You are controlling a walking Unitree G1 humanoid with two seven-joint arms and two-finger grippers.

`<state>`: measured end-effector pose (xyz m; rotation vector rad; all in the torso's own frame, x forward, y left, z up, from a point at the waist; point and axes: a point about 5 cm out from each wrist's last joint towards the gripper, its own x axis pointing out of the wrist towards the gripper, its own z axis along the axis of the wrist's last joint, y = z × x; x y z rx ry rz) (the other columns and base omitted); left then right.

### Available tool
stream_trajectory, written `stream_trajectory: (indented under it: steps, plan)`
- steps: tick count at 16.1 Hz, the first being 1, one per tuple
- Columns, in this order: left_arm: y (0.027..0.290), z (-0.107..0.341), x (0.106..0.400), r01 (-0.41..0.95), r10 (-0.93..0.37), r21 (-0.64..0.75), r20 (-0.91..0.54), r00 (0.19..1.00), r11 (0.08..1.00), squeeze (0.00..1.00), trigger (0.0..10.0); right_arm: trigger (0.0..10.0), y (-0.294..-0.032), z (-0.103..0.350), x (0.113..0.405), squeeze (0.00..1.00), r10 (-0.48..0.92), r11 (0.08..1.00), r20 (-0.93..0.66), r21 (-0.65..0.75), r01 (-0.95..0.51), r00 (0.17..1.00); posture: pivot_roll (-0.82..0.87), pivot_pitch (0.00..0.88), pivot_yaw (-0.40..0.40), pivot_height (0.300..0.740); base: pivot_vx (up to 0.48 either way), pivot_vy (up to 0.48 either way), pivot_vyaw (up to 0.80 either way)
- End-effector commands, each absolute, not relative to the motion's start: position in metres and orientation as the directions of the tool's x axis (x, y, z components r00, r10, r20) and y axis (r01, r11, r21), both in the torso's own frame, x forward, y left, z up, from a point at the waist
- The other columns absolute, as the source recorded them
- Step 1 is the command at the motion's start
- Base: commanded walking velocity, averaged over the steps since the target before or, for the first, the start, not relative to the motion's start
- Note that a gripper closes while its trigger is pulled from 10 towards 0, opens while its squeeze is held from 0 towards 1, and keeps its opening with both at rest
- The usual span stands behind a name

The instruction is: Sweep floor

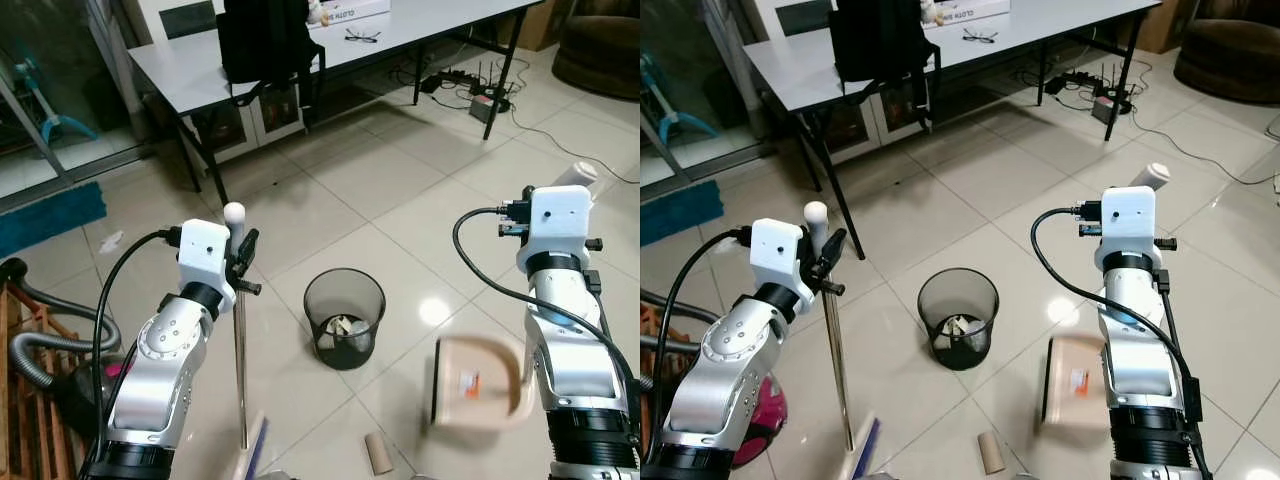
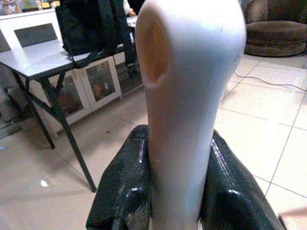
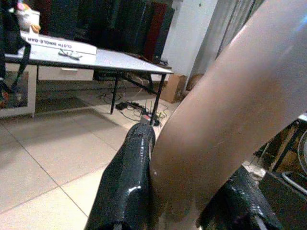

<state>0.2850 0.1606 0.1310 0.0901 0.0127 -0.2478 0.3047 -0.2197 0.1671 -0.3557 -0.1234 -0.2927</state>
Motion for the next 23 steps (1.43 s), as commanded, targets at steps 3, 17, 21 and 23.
stream_trajectory:
  steps: [3, 17, 21, 23]
  plan:
    - [0.158, 0.138, 0.284, 0.260, -0.261, 0.114, -0.001, 0.965, 0.959, 0.00, 10.0, 10.0, -0.209, 0.176, 0.302, 0.00, -0.216, 0.911, 0.214, -0.306, 0.275, 0.953, -0.02, 0.010, 0.089, 0.740, 0.000, 0.000, 0.00]
    - [0.156, 0.138, 0.284, 0.276, -0.278, 0.119, 0.000, 0.960, 0.954, 0.00, 10.0, 10.0, -0.199, 0.165, 0.302, 0.00, -0.185, 0.935, 0.161, -0.275, 0.224, 0.969, -0.01, 0.000, 0.090, 0.740, -0.246, 0.000, 0.00]
    - [0.156, 0.138, 0.285, 0.279, -0.280, 0.130, -0.009, 0.960, 0.951, 0.00, 10.0, 10.0, -0.196, 0.160, 0.300, 0.00, -0.182, 0.936, 0.135, -0.281, 0.214, 0.974, -0.01, 0.002, 0.091, 0.740, -0.214, 0.000, 0.00]
    - [0.155, 0.140, 0.286, 0.273, -0.275, 0.124, 0.002, 0.961, 0.954, 0.00, 10.0, 10.0, -0.195, 0.152, 0.300, 0.00, -0.180, 0.938, 0.086, -0.285, 0.197, 0.980, -0.01, 0.007, 0.095, 0.740, 0.000, 0.000, 0.00]
